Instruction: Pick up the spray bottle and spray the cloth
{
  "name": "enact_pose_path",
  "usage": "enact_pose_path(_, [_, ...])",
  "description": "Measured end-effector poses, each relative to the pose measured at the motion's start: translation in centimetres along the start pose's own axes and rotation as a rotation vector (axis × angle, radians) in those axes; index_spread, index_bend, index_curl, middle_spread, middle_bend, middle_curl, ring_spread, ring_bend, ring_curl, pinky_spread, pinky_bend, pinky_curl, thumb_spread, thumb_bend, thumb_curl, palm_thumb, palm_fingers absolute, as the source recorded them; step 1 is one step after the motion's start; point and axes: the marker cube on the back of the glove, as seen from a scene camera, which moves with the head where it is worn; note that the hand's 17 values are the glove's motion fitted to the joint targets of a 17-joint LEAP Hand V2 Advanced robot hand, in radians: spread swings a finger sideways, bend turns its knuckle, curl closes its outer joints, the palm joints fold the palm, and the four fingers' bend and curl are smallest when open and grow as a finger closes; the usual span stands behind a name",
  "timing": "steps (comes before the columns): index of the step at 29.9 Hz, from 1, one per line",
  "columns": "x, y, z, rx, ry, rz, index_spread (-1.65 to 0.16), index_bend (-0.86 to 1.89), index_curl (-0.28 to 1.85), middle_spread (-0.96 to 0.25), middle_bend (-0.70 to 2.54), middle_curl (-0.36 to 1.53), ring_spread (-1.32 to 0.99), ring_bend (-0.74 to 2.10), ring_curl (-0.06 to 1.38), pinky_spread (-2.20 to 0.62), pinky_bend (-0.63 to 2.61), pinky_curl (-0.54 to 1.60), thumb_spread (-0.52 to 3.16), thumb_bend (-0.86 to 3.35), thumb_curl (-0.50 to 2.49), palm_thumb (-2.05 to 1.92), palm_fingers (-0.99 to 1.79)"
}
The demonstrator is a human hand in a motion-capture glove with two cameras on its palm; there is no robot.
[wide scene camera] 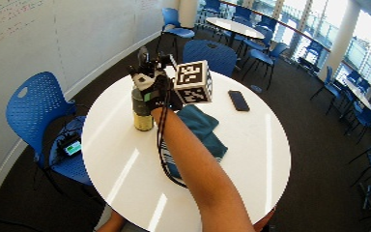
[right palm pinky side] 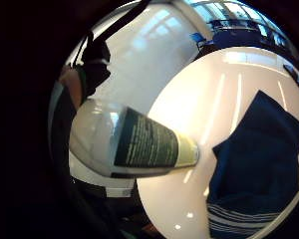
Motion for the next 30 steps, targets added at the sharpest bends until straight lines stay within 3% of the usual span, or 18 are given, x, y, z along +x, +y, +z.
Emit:
enact_pose_path(3, [-0.6,1.6,-0.4,-0.009,-0.015,-0.017,-0.30,0.09,0.48,-0.12,0.39,0.44,-0.13,0.48,0.42,0.05,0.16,0.29,0.86,-0.05,0.66,0.61,0.68])
enact_pose_path(6, [-1.4,3.6,-0.7,-0.045,-0.045,-0.042,-0.30,0.08,0.45,-0.10,0.37,0.43,-0.12,0.46,0.42,0.07,0.20,0.30,0.90,-0.04,0.63,0.59,0.61])
enact_pose_path(30, [-5.9,17.3,-3.5,-0.267,-0.108,-0.329,-0.36,0.13,0.31,-0.08,0.31,0.40,-0.06,0.40,0.36,0.16,0.18,0.30,1.00,-0.03,0.47,0.54,0.53])
